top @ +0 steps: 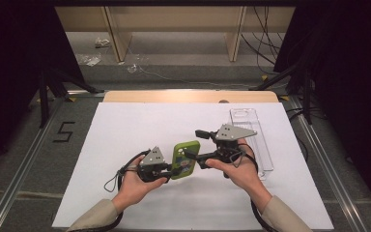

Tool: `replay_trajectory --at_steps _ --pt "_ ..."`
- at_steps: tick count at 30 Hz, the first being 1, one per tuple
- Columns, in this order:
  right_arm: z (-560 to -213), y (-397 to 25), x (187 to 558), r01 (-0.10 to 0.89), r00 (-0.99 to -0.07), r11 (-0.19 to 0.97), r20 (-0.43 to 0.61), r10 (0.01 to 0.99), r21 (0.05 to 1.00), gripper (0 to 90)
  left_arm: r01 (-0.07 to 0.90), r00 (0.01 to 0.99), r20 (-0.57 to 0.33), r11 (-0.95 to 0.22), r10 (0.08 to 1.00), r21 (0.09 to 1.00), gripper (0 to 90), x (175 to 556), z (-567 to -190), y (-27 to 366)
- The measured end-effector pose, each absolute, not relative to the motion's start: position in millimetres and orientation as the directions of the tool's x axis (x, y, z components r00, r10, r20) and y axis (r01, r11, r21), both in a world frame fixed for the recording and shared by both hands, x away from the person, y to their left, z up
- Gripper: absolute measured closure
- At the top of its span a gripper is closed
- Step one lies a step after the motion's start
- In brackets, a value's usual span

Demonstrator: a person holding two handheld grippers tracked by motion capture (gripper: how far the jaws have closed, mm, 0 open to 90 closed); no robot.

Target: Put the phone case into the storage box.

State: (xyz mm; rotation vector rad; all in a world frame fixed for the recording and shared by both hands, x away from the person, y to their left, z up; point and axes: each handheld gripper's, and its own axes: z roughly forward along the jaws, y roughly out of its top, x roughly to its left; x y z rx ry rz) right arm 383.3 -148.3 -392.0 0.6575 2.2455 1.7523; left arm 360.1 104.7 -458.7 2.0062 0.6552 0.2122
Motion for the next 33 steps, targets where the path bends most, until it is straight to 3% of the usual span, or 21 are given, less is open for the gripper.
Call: replay_trajectory --at_steps 11,33 --pt "-399.5 -148.6 384.4 0.212 -0.825 0.166 0.086 0.559 0.963 13.2 0.394 0.750 -0.112 -0.303 0.652 0.868 76.9 360.2 -454.0 109.7" --pt "-401.1 -145.0 381.9 0.213 -0.803 0.143 0.090 0.589 0.966 9.3 0.421 0.699 -0.120 -0.270 0.705 0.866 76.8 362.6 -451.5 102.9"
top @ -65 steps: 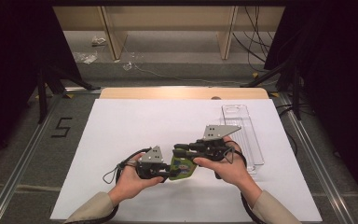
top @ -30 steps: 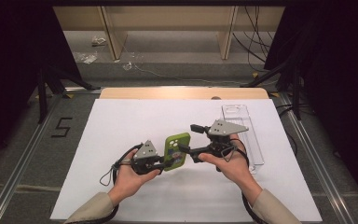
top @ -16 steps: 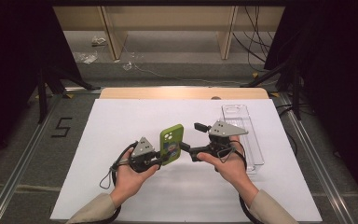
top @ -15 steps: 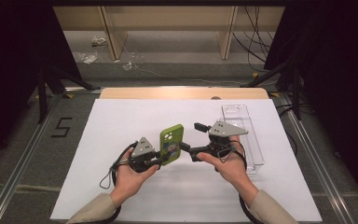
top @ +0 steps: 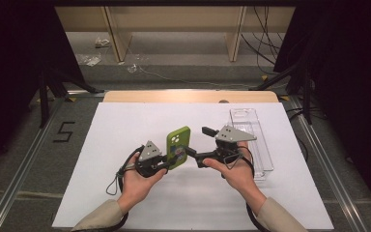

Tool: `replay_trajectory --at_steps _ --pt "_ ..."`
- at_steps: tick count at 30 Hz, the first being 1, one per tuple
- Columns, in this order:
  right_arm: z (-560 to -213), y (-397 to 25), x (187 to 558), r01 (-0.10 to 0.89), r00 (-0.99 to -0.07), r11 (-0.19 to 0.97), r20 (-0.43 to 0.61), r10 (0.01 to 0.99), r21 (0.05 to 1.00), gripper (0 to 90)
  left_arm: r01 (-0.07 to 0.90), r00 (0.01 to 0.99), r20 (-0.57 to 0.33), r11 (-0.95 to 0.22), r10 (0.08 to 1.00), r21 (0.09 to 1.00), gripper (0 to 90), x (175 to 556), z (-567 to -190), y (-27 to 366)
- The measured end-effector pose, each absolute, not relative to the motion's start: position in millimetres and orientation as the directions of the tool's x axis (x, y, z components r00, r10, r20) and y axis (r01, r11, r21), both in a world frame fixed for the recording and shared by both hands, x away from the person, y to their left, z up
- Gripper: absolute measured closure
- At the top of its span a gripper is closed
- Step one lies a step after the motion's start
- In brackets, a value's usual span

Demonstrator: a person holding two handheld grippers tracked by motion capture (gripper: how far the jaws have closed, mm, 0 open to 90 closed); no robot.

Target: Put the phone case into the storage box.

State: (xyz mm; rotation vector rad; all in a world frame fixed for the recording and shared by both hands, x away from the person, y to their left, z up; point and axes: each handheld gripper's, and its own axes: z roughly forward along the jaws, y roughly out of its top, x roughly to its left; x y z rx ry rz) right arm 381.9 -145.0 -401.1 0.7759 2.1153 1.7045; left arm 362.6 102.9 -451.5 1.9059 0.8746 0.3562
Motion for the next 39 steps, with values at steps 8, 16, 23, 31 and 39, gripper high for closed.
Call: replay_trajectory --at_steps 8,16,23,31,39 --pt "-402 -142 381 0.217 -0.802 0.145 0.092 0.590 0.965 7.5 0.419 0.696 -0.119 -0.266 0.708 0.868 76.8 363 -451 99" --pt "-403 -137 379 0.220 -0.788 0.134 0.095 0.608 0.966 4.4 0.419 0.697 -0.118 -0.268 0.707 0.868 76.8 363 -451 92" --pt "-406 -133 380 0.230 -0.773 0.128 0.101 0.627 0.965 3.3 0.416 0.702 -0.117 -0.270 0.703 0.868 76.8 364 -451 86" --pt "-407 -130 380 0.235 -0.756 0.109 0.111 0.646 0.966 1.4 0.409 0.705 -0.114 -0.271 0.700 0.871 76.8 364 -451 79" --pt "-407 -127 382 0.241 -0.740 0.095 0.119 0.662 0.966 0.6 0.407 0.708 -0.113 -0.272 0.697 0.872 76.7 363 -452 75"
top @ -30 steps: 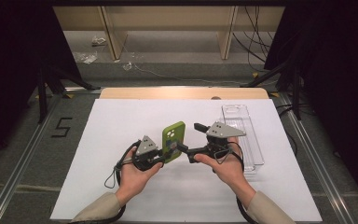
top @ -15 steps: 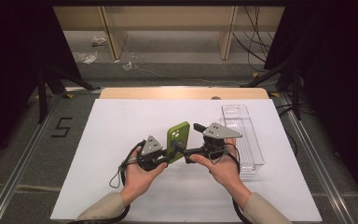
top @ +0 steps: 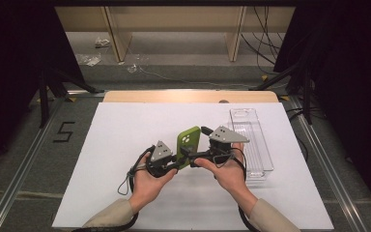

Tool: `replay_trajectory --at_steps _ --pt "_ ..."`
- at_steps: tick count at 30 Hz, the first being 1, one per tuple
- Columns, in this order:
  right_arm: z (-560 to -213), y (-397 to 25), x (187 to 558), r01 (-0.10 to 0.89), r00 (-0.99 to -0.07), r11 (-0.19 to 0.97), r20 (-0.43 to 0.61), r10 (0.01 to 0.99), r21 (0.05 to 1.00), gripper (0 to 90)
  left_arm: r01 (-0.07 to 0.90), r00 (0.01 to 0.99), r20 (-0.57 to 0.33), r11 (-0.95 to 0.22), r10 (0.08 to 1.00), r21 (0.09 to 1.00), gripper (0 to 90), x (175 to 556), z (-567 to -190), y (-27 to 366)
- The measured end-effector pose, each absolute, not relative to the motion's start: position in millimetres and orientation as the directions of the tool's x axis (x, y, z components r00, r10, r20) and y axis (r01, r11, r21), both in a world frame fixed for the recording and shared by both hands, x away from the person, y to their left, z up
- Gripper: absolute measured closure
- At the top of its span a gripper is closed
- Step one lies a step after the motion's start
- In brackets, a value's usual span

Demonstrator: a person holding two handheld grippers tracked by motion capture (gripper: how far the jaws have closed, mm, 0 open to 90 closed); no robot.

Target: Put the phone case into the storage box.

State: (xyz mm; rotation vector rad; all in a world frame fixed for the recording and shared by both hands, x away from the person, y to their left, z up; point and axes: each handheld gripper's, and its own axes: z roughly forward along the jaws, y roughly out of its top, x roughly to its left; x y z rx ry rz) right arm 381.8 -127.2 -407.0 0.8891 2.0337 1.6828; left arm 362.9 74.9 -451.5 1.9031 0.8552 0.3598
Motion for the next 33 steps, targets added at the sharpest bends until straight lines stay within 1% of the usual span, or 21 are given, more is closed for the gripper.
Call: replay_trajectory --at_steps 10,18,21,22,28,29,33 --pt "-409.2 -124.6 385.3 0.255 -0.724 0.090 0.129 0.678 0.963 1.7 0.400 0.713 -0.105 -0.279 0.694 0.873 76.7 361.1 -452.2 70.2" --pt "-410.6 -122.0 385.2 0.249 -0.719 0.087 0.124 0.684 0.965 3.5 0.400 0.711 -0.106 -0.276 0.696 0.874 76.7 360.7 -452.6 69.2" --pt "-410.6 -121.5 384.8 0.247 -0.714 0.078 0.127 0.689 0.966 6.1 0.400 0.710 -0.106 -0.274 0.697 0.874 76.7 360.6 -452.7 69.2" --pt "-410.6 -121.6 384.4 0.246 -0.708 0.072 0.128 0.694 0.967 8.2 0.400 0.709 -0.108 -0.271 0.697 0.875 76.7 360.7 -452.8 69.4" --pt "-411.0 -121.6 383.7 0.242 -0.702 0.066 0.128 0.701 0.968 12.6 0.402 0.705 -0.111 -0.264 0.701 0.877 76.7 361.2 -453.0 69.9" --pt "-411.3 -121.2 383.0 0.238 -0.700 0.066 0.124 0.704 0.969 14.7 0.405 0.704 -0.115 -0.263 0.701 0.876 76.7 361.5 -453.2 70.2" --pt "-411.8 -120.8 382.8 0.237 -0.700 0.063 0.125 0.703 0.969 15.3 0.407 0.703 -0.118 -0.260 0.701 0.876 76.7 361.6 -453.5 70.4"
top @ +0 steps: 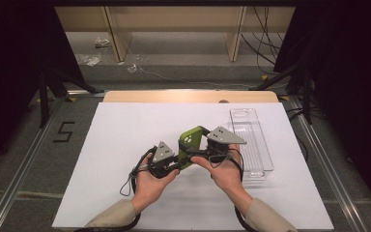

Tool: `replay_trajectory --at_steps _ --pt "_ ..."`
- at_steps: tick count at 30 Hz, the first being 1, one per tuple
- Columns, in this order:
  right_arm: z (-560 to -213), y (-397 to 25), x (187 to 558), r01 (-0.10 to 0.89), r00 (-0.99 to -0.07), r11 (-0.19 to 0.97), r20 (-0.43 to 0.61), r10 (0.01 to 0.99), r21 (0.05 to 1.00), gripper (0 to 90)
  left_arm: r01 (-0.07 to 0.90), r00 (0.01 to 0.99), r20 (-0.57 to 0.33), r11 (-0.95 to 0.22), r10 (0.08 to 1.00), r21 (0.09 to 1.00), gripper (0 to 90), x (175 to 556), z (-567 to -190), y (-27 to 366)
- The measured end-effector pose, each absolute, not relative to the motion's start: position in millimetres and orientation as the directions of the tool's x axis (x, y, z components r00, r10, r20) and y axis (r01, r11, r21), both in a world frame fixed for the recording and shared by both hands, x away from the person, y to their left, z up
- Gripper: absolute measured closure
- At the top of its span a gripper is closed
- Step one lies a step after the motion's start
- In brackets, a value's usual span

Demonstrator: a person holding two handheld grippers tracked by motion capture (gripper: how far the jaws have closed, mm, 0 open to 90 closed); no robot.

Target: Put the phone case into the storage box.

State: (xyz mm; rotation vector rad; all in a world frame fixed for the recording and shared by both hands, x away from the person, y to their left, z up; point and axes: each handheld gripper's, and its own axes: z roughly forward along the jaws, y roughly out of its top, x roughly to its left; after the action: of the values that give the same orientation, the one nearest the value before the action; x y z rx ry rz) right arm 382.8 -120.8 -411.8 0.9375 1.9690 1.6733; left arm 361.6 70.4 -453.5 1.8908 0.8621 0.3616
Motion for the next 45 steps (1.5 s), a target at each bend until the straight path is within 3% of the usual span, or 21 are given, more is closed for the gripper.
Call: replay_trajectory --at_steps 16,21,29,30,31,32,37,45 --pt "-411 -121 381 0.231 -0.695 0.053 0.126 0.708 0.972 16.4 0.392 0.709 -0.108 -0.263 0.697 0.882 76.2 362 -453 70" --pt "-408 -122 382 0.226 -0.698 0.049 0.126 0.705 0.973 16.7 0.353 0.725 -0.059 -0.297 0.686 0.887 73.1 362 -449 71" --pt "-401 -130 383 0.207 -0.690 0.028 0.126 0.712 0.978 16.8 0.332 0.740 -0.033 -0.322 0.672 0.886 54.5 363 -445 73" --pt "-400 -131 384 0.203 -0.687 0.022 0.126 0.715 0.979 16.9 0.330 0.746 -0.032 -0.327 0.665 0.885 46.2 364 -445 73" --pt "-400 -131 384 0.203 -0.687 0.022 0.126 0.715 0.979 16.9 0.329 0.750 -0.031 -0.332 0.660 0.884 46.2 364 -444 73" --pt "-398 -133 384 0.199 -0.685 0.021 0.124 0.718 0.980 16.9 0.326 0.755 -0.024 -0.343 0.655 0.881 35.7 363 -444 72" --pt "-395 -137 385 0.194 -0.678 0.011 0.126 0.724 0.981 16.9 0.328 0.758 -0.007 -0.372 0.652 0.868 15.2 362 -443 76" --pt "-387 -148 388 0.183 -0.660 -0.005 0.127 0.741 0.983 17.0 0.329 0.770 -0.006 -0.388 0.638 0.861 0.0 361 -441 85"
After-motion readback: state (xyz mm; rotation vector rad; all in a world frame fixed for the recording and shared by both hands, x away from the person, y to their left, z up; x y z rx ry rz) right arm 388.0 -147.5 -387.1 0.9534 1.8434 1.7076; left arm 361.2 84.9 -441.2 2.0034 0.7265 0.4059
